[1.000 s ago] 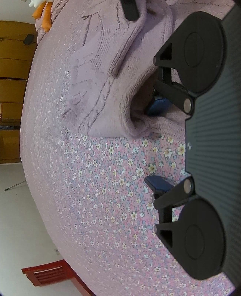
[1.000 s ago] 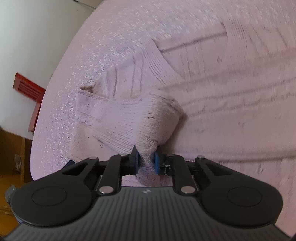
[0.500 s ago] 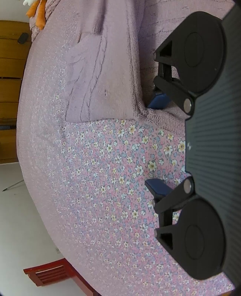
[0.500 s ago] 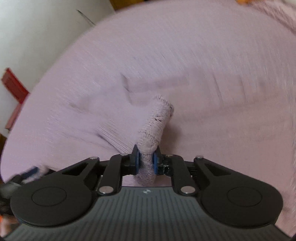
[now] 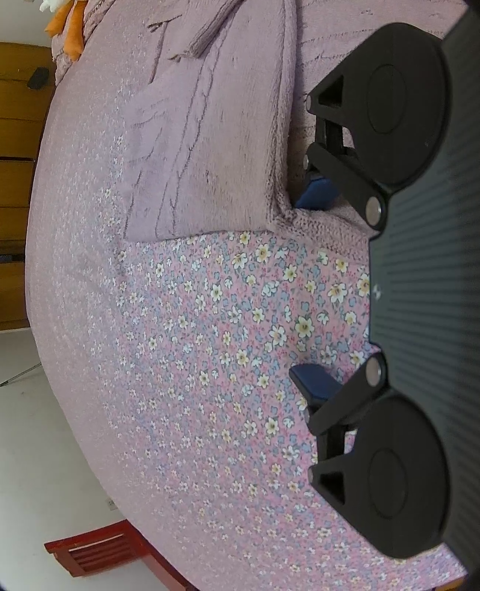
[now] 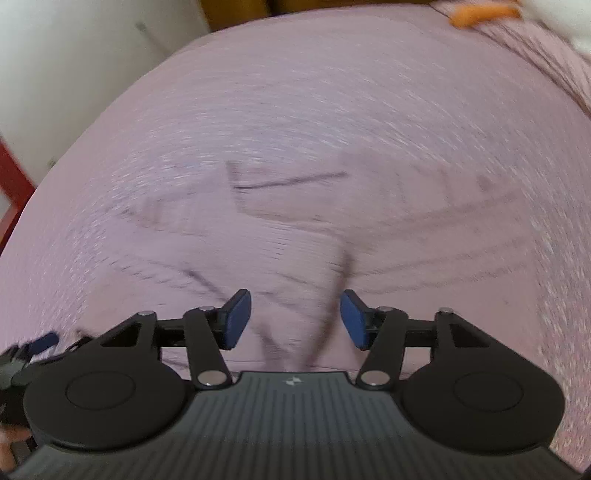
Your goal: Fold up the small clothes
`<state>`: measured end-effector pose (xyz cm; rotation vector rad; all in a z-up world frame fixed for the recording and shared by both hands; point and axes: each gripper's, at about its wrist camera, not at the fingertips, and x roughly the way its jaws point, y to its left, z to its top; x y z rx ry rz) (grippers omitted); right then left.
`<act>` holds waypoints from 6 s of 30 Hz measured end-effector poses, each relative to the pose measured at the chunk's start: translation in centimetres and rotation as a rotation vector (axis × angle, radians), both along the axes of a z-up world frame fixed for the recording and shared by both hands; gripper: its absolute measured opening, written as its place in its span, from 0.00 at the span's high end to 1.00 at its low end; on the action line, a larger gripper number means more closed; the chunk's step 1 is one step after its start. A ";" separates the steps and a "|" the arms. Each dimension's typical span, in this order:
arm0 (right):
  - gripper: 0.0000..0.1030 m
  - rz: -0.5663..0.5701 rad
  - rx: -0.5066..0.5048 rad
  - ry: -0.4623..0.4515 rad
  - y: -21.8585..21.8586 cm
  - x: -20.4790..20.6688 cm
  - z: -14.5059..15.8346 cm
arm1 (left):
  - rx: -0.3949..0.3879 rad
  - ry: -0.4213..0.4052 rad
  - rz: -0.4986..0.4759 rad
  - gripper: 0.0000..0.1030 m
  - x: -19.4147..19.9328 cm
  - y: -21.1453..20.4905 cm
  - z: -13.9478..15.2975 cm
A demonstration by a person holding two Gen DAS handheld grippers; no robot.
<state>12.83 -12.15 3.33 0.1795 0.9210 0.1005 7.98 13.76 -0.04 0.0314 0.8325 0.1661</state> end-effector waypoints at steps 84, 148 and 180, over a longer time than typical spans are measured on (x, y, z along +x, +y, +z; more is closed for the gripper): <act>0.11 0.172 -0.180 -0.108 -4.5 -29.6 -4.3 | 0.112 0.054 -0.334 0.11 -17.4 -5.6 3.2; 0.57 0.136 -0.332 -0.264 0.2 -30.1 -7.7 | 0.208 0.052 -0.533 0.77 -18.8 -12.0 -0.8; 0.89 0.009 -0.208 -0.558 -0.1 -23.9 4.0 | 0.051 -0.252 -0.456 0.88 -14.4 -11.9 9.1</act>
